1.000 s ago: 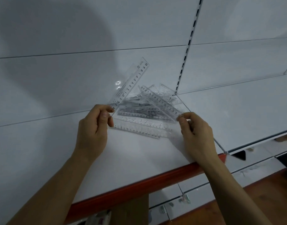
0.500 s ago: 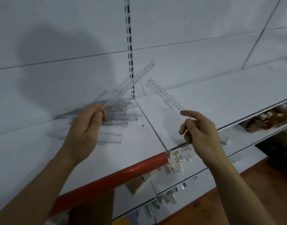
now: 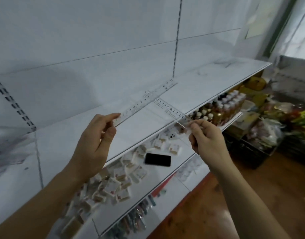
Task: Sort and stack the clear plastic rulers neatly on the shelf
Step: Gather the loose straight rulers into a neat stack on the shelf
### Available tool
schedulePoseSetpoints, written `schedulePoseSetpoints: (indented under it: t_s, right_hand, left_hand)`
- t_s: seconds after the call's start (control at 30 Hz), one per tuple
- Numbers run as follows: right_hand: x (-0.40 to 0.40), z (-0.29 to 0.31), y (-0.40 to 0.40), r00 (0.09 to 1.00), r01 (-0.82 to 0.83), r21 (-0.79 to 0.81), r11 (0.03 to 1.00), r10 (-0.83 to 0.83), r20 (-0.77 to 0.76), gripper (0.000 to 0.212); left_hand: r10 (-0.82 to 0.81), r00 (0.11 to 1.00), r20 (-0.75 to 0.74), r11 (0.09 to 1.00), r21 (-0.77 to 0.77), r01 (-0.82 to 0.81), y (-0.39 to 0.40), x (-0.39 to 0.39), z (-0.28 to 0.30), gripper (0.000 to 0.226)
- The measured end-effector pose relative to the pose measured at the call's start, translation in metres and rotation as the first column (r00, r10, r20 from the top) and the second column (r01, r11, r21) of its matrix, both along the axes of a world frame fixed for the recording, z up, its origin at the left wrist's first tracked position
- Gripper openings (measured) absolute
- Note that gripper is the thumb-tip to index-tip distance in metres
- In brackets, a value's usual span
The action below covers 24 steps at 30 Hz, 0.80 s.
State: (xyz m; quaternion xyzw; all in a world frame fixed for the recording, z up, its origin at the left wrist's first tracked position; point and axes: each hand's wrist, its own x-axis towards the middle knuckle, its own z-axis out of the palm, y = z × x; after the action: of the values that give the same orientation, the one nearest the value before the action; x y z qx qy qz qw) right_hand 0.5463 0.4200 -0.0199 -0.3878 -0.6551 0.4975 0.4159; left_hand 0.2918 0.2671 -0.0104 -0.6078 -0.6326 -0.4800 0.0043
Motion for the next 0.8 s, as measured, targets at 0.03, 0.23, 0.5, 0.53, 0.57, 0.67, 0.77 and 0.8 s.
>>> schedulePoseSetpoints:
  t_s: [0.03,0.23,0.5,0.53,0.57,0.67,0.77,0.8]
  right_hand:
    - [0.014,0.001,0.013,1.000,0.018,0.015,1.000,-0.019,0.018,0.021]
    - [0.088,-0.008,0.090,0.978,0.159,0.048,0.986,-0.164,0.127,0.028]
    - [0.157,-0.025,0.207,0.908,0.359,0.146,0.922,-0.381,0.176,0.045]
    - [0.163,-0.025,0.226,0.901,0.371,0.146,0.917,-0.394,0.180,0.044]
    - [0.167,-0.025,0.245,0.898,0.380,0.145,0.914,-0.402,0.181,0.042]
    - [0.175,-0.022,0.305,0.887,0.392,0.135,0.910,-0.413,0.207,0.039]
    - [0.182,-0.016,0.367,0.889,0.408,0.082,0.909,-0.417,0.192,0.037]
    - [0.184,-0.015,0.387,0.894,0.411,0.056,0.910,-0.414,0.173,0.037]
  left_hand:
    - [-0.030,0.999,-0.023,1.000,-0.005,0.030,0.016,0.010,0.001,0.030]
    - [-0.240,0.952,-0.189,0.967,-0.129,0.219,0.116,0.053,-0.001,0.037]
    - [-0.424,0.872,-0.244,0.902,-0.197,0.383,0.278,0.094,-0.003,0.035]
    - [-0.439,0.866,-0.241,0.896,-0.197,0.399,0.303,0.100,-0.006,0.037]
    - [-0.445,0.863,-0.238,0.893,-0.194,0.407,0.327,0.105,-0.008,0.038]
    - [-0.471,0.860,-0.198,0.879,-0.192,0.437,0.398,0.121,-0.010,0.038]
    - [-0.507,0.847,-0.158,0.857,-0.194,0.477,0.465,0.128,-0.004,0.035]
    - [-0.510,0.846,-0.157,0.856,-0.190,0.481,0.486,0.130,-0.003,0.034]
